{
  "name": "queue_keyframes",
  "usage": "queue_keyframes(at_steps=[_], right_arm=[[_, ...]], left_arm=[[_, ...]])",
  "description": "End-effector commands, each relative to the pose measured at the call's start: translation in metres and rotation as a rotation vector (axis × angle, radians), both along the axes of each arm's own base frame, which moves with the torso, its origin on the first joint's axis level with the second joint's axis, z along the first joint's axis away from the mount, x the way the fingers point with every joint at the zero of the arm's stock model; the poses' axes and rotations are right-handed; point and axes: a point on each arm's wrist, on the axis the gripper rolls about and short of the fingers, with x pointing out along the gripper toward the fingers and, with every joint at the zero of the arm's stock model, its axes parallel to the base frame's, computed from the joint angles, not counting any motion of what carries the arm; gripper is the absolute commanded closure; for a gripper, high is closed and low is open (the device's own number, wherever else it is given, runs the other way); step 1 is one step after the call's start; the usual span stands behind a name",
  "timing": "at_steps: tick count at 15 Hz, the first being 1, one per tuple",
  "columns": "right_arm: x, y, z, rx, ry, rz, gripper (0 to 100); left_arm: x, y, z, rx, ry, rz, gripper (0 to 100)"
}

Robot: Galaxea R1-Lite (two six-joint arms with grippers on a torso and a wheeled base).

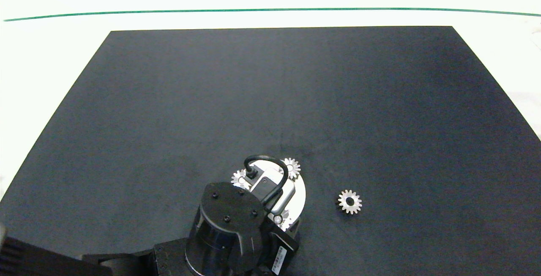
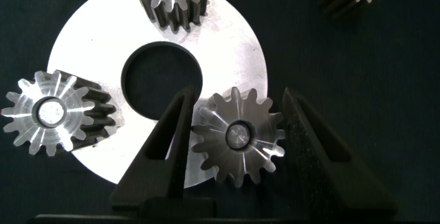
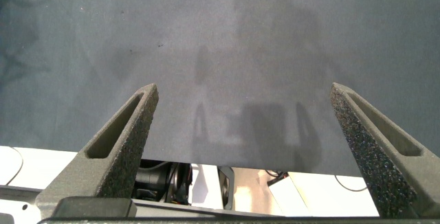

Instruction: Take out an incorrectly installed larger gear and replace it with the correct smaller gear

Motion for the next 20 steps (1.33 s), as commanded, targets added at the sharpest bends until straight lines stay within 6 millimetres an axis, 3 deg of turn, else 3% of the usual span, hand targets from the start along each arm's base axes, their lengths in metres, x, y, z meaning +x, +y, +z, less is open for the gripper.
queue_keyframes(at_steps=[1,7,12,17,18,20], right_arm=[[0.000,0.000,0.000,0.000,0.001,0.001,0],[0.000,0.000,0.000,0.000,0.001,0.001,0],[0.000,0.000,-0.001,0.000,0.002,0.001,0],[0.000,0.000,-0.001,0.000,0.005,0.001,0],[0.000,0.000,-0.001,0.000,0.005,0.001,0],[0.000,0.000,-0.001,-0.001,0.007,0.001,0]], left_arm=[[-0.001,0.000,0.000,-0.001,-0.003,-0.001,84],[-0.001,0.000,0.004,-0.014,-0.011,-0.001,84],[-0.007,0.011,0.041,-0.104,-0.066,0.004,84],[-0.020,0.031,0.063,0.013,0.030,0.011,84],[-0.021,0.032,0.065,0.028,0.044,0.012,0],[-0.021,0.031,0.066,0.014,0.064,0.022,0]])
